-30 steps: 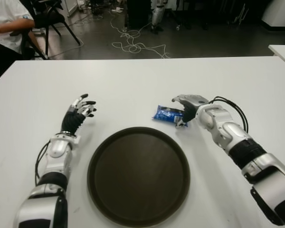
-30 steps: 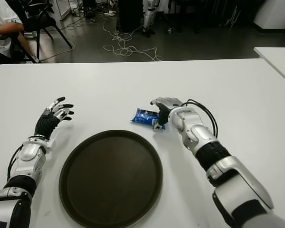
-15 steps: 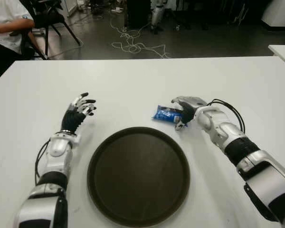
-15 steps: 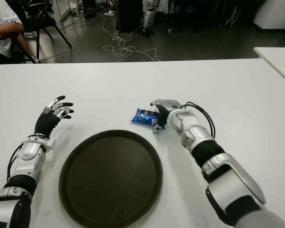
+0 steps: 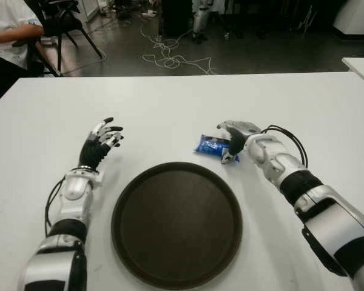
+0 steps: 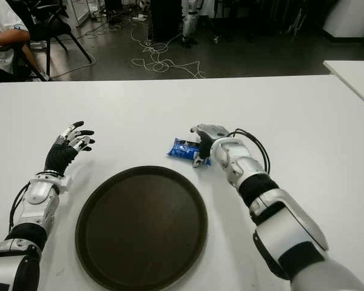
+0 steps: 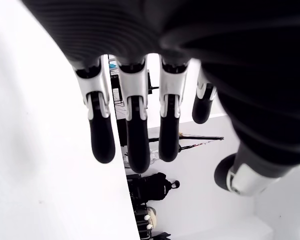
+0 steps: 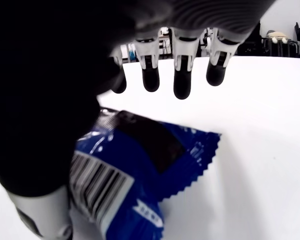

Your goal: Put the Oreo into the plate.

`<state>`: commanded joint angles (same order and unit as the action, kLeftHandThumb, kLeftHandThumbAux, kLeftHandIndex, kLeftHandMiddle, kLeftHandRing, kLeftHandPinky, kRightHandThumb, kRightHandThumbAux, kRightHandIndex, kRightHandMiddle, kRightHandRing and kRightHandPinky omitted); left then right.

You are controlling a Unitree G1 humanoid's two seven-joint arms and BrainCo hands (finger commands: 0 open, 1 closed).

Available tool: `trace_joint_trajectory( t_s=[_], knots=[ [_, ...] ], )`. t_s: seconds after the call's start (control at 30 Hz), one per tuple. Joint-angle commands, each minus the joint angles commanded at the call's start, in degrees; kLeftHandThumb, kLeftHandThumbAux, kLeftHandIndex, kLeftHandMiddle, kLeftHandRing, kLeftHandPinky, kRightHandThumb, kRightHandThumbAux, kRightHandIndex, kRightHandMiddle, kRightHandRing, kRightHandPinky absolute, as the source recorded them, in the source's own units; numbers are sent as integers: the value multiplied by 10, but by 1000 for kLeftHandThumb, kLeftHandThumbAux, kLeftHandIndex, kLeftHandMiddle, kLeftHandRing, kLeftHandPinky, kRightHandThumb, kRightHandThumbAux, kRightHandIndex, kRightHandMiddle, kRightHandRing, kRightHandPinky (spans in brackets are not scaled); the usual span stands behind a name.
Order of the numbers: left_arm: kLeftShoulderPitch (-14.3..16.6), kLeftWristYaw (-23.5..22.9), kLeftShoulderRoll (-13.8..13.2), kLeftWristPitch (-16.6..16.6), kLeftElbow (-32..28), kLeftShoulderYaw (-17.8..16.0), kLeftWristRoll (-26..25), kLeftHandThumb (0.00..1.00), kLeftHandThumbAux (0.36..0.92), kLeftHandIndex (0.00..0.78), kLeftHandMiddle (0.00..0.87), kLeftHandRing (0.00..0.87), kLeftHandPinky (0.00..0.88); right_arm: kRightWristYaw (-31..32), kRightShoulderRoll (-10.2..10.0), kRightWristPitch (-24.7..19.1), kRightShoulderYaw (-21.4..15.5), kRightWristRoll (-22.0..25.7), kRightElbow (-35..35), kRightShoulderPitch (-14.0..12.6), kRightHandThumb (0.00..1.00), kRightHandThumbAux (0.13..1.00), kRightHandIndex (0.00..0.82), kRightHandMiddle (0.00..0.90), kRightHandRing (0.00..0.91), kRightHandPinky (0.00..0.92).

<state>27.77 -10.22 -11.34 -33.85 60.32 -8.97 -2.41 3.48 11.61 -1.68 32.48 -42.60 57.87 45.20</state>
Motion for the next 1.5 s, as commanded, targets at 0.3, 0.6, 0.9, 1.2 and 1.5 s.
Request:
trace_joint_trajectory(
  t_s=[0.3, 0.6, 0.9, 1.2, 1.5],
  knots=[
    [1, 0, 1, 2, 1, 2, -2, 252, 635, 158, 312, 347, 383, -39, -5, 23, -11, 16, 38, 5, 0, 790, 138, 143, 139, 114],
    [2, -1, 4, -4, 3, 2, -3, 274, 629, 164, 321, 348, 379, -83, -3, 47, -18, 22, 64, 10, 0, 757, 257, 252, 256, 247],
    [1, -2, 5, 0, 0, 1, -6, 277, 632, 160, 312, 342, 377, -106, 2, 61, -17, 26, 75, 14, 104, 821, 484, 580, 589, 568],
    [0, 0, 8, 2, -3, 3, -5, 289, 639, 163, 313, 346, 387, -115, 6, 65, -15, 25, 76, 15, 222, 810, 542, 682, 677, 636],
    [-5, 8, 9, 5, -17, 9, 2, 249, 643, 157, 301, 336, 369, -106, 10, 49, -18, 28, 66, 15, 279, 797, 566, 708, 704, 666]
  ],
)
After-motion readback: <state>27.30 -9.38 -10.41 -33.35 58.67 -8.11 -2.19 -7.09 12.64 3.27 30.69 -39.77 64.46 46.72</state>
